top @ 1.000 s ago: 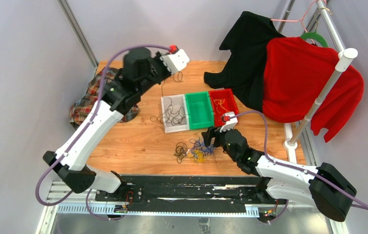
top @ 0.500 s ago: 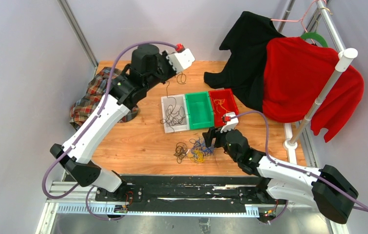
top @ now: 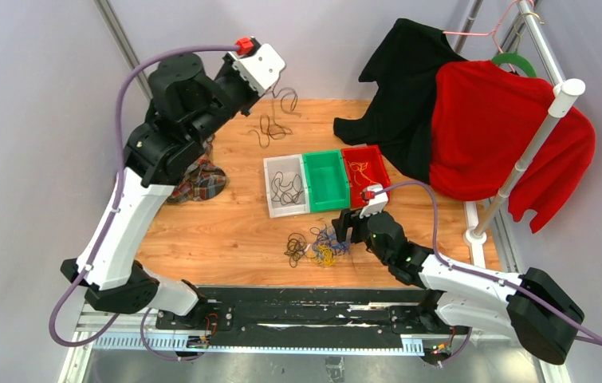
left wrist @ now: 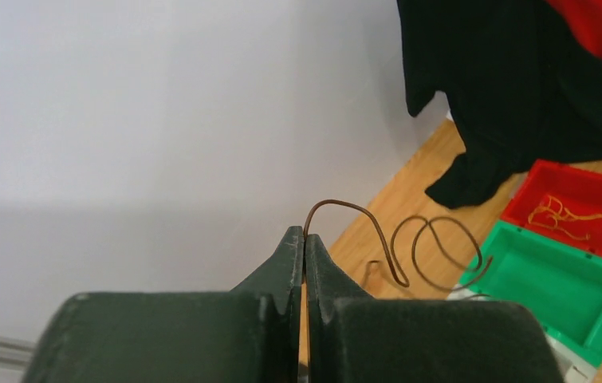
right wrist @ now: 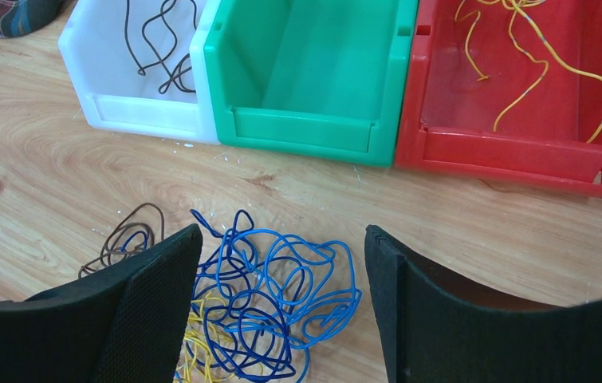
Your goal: Untangle the cables
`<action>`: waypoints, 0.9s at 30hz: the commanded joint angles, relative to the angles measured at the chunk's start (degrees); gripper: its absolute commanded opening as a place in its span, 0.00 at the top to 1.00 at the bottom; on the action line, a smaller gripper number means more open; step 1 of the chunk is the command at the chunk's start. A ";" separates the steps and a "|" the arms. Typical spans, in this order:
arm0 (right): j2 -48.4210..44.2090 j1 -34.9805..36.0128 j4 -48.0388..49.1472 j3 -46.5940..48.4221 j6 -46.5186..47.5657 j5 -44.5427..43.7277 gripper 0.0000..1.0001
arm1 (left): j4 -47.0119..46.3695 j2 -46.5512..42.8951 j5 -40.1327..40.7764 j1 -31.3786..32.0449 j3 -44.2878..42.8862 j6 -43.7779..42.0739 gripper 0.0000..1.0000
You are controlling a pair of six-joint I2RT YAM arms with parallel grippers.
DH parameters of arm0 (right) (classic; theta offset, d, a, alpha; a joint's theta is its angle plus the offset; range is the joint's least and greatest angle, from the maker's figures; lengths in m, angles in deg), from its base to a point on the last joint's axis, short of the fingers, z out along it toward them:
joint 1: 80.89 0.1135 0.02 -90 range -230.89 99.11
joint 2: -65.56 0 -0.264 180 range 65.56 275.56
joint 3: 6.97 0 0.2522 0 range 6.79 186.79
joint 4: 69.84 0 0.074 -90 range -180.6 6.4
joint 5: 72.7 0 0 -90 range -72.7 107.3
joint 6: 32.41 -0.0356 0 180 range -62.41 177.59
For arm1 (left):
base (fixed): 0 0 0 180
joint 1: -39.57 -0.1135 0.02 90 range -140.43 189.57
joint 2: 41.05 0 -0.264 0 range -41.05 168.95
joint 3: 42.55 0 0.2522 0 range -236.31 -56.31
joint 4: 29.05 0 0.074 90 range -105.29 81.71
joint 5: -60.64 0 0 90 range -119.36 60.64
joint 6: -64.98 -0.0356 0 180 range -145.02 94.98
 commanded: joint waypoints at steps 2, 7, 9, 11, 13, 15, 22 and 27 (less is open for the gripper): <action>-0.55 -0.89 -1.38 1.50 0.31 0.36 0.26 | -1.18 0.53 -0.15 0.19 4.48 -0.39 1.00; -0.83 -0.87 -1.86 1.66 0.47 0.23 0.26 | -3.28 0.53 0.15 0.19 8.09 -1.31 1.00; -0.97 -0.92 -1.87 1.59 0.41 0.17 0.26 | -3.89 1.14 0.40 0.19 9.09 -1.72 1.00; -1.14 -0.85 -1.78 1.65 0.29 0.21 0.26 | -4.42 1.85 0.97 0.19 9.99 -1.92 1.00; -1.40 -0.94 -1.92 1.51 0.24 0.25 0.26 | -5.30 2.33 1.42 0.11 11.20 -2.67 1.00; -1.79 -0.93 -2.20 1.45 0.29 0.24 0.26 | -6.43 2.47 1.89 0.10 12.77 -3.43 1.00; -3.49 -0.87 -3.43 1.10 0.95 -0.41 0.26 | -7.12 2.71 2.45 0.01 18.32 -4.52 1.00; -3.82 -0.90 -3.88 1.06 1.09 -0.46 0.26 | -8.08 2.53 3.30 -0.06 22.64 -5.16 1.00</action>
